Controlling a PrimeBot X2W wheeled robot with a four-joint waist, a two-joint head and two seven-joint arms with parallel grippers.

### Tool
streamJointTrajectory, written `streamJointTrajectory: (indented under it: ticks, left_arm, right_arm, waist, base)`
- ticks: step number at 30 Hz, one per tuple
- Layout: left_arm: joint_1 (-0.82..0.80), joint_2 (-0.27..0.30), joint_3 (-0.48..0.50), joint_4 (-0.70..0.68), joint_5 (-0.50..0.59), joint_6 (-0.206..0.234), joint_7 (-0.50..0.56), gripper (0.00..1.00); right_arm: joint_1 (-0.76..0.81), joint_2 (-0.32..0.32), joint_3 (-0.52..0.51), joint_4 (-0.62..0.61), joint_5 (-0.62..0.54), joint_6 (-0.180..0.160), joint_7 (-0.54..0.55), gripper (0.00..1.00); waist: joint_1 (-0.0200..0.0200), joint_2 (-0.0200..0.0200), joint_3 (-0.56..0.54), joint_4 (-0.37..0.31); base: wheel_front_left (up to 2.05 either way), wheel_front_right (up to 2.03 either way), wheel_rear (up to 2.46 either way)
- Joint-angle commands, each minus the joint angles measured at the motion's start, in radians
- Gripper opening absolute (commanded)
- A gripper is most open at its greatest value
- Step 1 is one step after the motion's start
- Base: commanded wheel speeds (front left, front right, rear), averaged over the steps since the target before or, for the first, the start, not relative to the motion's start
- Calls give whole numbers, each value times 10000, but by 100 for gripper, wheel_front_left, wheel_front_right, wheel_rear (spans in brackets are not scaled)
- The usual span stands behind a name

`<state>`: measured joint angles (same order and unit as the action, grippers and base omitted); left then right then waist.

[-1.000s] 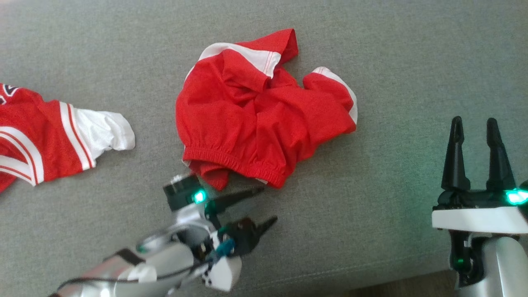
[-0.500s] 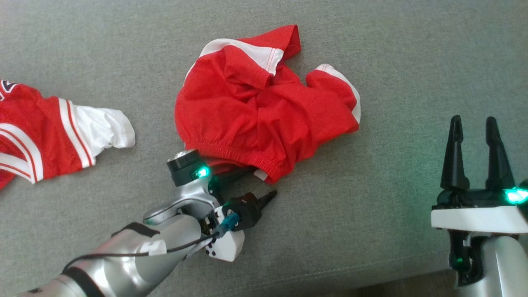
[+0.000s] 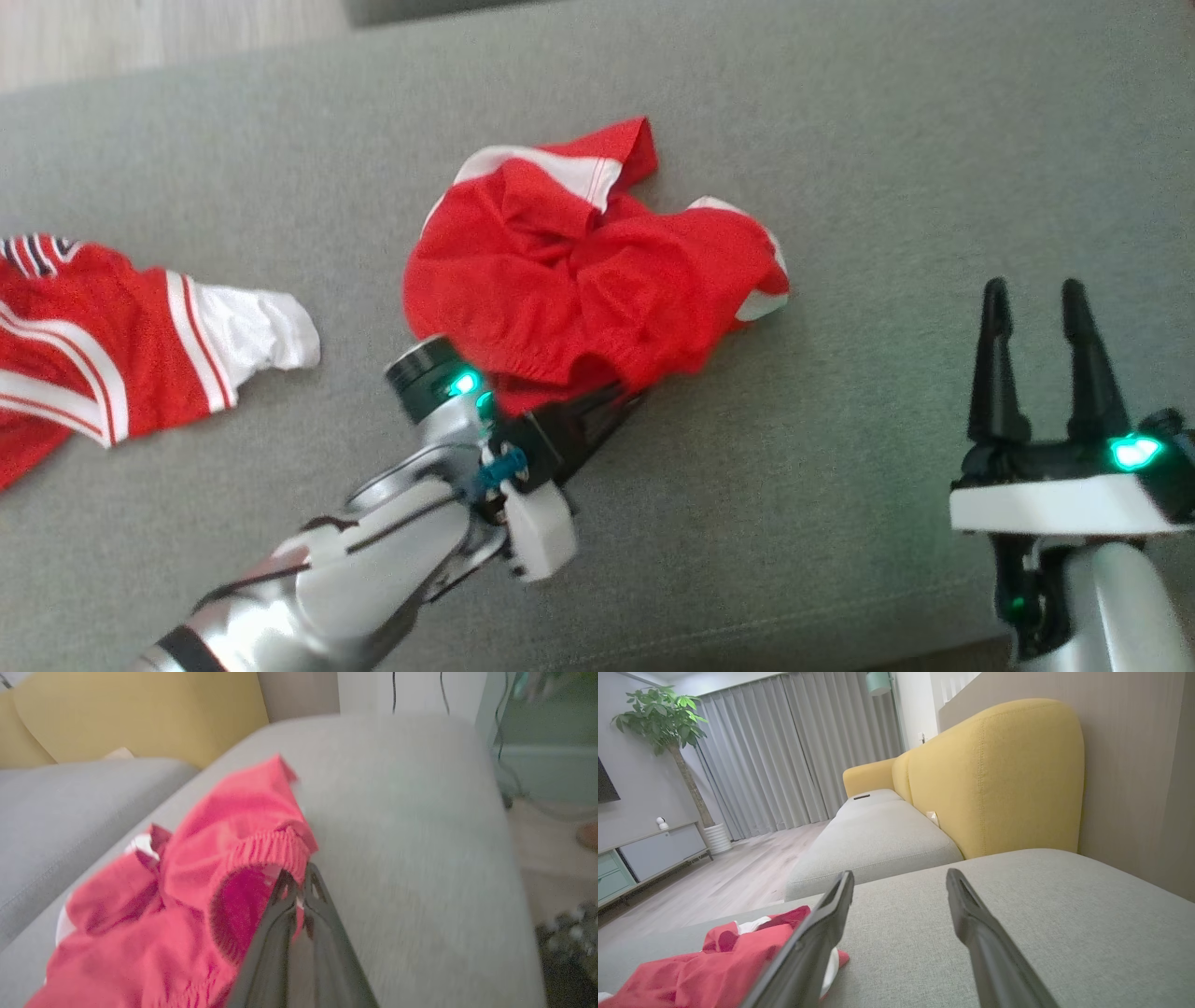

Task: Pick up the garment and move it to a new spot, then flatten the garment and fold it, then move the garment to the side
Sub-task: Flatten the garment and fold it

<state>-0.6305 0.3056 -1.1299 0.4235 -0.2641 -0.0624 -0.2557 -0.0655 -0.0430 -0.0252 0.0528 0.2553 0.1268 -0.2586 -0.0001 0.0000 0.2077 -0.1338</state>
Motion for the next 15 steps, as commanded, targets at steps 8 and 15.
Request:
streamJointTrajectory:
  ticks: [8, 15]
  left_arm:
    - [389, 657, 2382, -3699, -2414, -235, 73, 0]
    - [1510, 1843, 3543, -5001, -3839, 542, 722, 0]
  right_arm:
    - [591, -72, 416, -44, 213, 39, -32, 100]
    - [740, -72, 571, 48, 315, 39, -32, 100]
  waist:
    - [1, 0, -1359, 104]
    - [1, 0, -1393, 469]
  base:
    - [0, 0, 0]
    - [0, 0, 0]
